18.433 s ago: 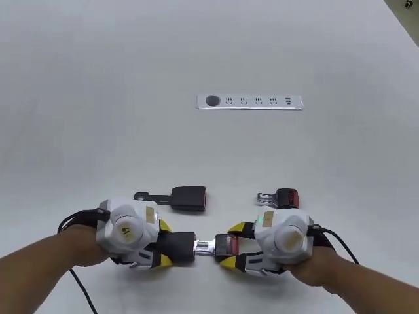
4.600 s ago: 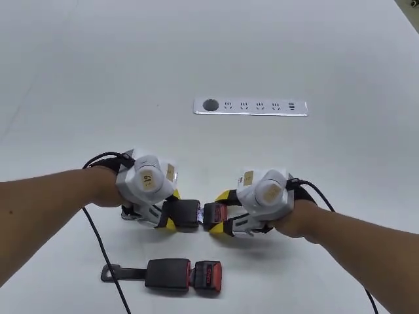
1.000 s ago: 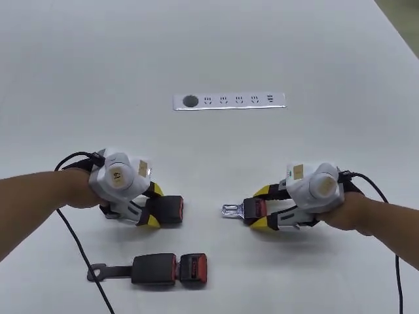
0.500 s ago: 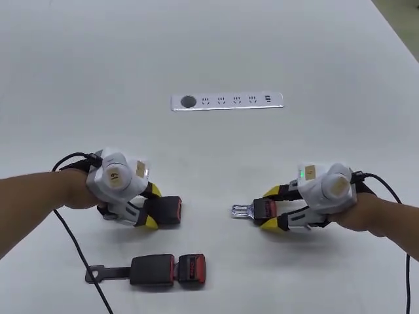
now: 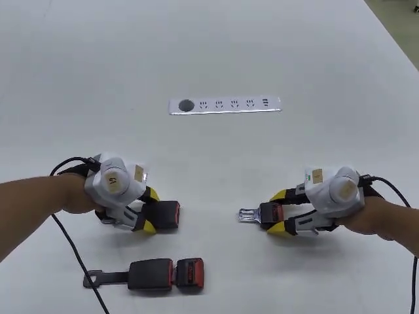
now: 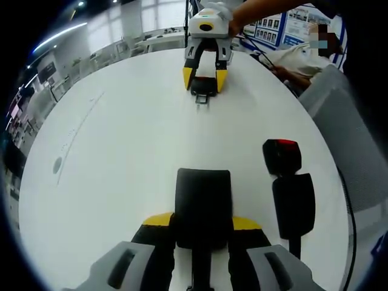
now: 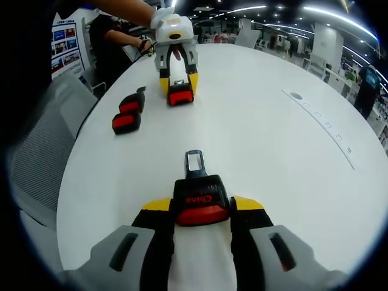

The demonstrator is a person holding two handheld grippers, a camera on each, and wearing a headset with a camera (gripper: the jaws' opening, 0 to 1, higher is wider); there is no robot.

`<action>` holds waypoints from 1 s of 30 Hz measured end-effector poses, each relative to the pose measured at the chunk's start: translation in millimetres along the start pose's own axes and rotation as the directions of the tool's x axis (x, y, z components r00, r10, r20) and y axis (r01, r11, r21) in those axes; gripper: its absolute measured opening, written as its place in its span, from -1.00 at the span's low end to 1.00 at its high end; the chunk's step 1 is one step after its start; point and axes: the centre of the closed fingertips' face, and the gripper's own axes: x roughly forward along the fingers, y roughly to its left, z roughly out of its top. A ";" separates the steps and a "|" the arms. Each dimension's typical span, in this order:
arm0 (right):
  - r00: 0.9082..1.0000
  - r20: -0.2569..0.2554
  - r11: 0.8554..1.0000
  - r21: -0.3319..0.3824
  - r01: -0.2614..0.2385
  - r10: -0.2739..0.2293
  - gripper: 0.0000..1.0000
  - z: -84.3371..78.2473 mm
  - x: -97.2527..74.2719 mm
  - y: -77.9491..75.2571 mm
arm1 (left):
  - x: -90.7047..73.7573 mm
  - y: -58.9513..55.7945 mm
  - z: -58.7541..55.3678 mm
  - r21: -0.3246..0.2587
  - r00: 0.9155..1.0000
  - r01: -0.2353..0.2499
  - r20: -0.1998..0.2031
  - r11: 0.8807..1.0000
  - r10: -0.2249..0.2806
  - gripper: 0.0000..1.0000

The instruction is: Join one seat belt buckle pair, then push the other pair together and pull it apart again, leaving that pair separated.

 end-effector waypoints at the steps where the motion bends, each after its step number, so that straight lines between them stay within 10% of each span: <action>1: 1.000 -0.001 1.000 0.002 0.001 -0.001 -0.30 0.4 0.1 0.0 | -0.1 -0.3 0.4 0.000 1.000 0.000 0.000 1.000 0.000 -0.32; 15: 0.998 -0.004 0.996 0.076 0.056 -0.056 -0.09 4.5 0.2 -1.6 | -2.0 -4.2 4.6 -0.082 1.000 0.011 -0.010 0.997 -0.011 -0.13; 19: 0.993 0.018 0.989 0.092 0.117 -0.119 0.02 9.6 -6.0 -9.4 | -5.2 4.2 13.0 -0.164 0.997 -0.047 0.055 0.985 0.056 0.07; 30: 0.935 0.102 0.923 0.223 0.312 -0.341 0.37 32.2 -30.8 -25.3 | -41.1 23.2 19.9 -0.359 0.954 -0.195 0.149 0.913 0.262 0.55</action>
